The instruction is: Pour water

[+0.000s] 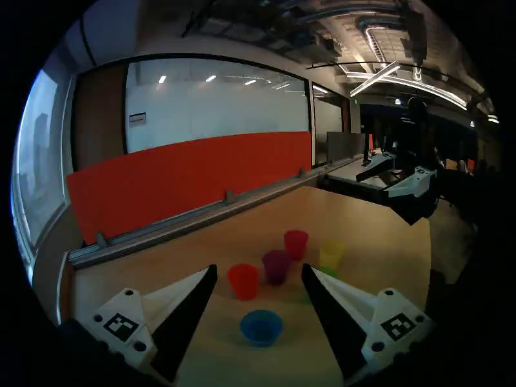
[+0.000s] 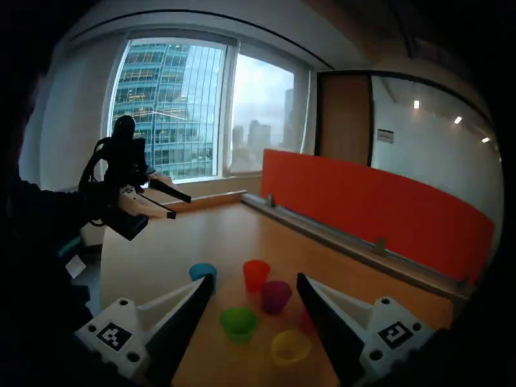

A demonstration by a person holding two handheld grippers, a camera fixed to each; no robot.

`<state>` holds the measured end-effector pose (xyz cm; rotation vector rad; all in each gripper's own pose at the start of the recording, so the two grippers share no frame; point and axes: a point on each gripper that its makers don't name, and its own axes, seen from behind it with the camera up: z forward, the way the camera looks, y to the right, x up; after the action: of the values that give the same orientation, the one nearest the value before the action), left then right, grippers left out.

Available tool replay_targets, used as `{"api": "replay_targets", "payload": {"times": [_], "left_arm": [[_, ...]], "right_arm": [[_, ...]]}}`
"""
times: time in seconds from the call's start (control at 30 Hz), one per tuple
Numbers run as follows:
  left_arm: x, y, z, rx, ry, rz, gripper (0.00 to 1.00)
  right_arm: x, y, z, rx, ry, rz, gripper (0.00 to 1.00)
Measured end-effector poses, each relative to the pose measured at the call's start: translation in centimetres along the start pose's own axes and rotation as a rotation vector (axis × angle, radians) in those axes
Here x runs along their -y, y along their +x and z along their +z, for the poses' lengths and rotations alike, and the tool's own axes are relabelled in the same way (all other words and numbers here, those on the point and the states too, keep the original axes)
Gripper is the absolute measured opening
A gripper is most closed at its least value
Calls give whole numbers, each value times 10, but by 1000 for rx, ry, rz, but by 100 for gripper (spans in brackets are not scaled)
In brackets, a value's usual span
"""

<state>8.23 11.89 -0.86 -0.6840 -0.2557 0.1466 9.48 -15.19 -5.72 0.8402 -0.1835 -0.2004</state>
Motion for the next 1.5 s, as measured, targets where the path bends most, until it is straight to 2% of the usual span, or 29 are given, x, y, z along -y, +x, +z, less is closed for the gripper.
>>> {"api": "replay_targets", "payload": {"times": [0.3,0.6,1.2,1.5], "left_arm": [[0,-36,10,61,-1,-2,97],[-7,-71,15,118,-34,-12,97],[-20,-144,22,258,-62,-10,97],[-16,-166,27,316,-66,-20,97]], "right_arm": [[7,-31,12,58,27,-4,100],[14,-63,22,121,40,-36,100],[21,-126,48,228,51,-27,100],[23,-148,57,262,60,-33,100]]}}
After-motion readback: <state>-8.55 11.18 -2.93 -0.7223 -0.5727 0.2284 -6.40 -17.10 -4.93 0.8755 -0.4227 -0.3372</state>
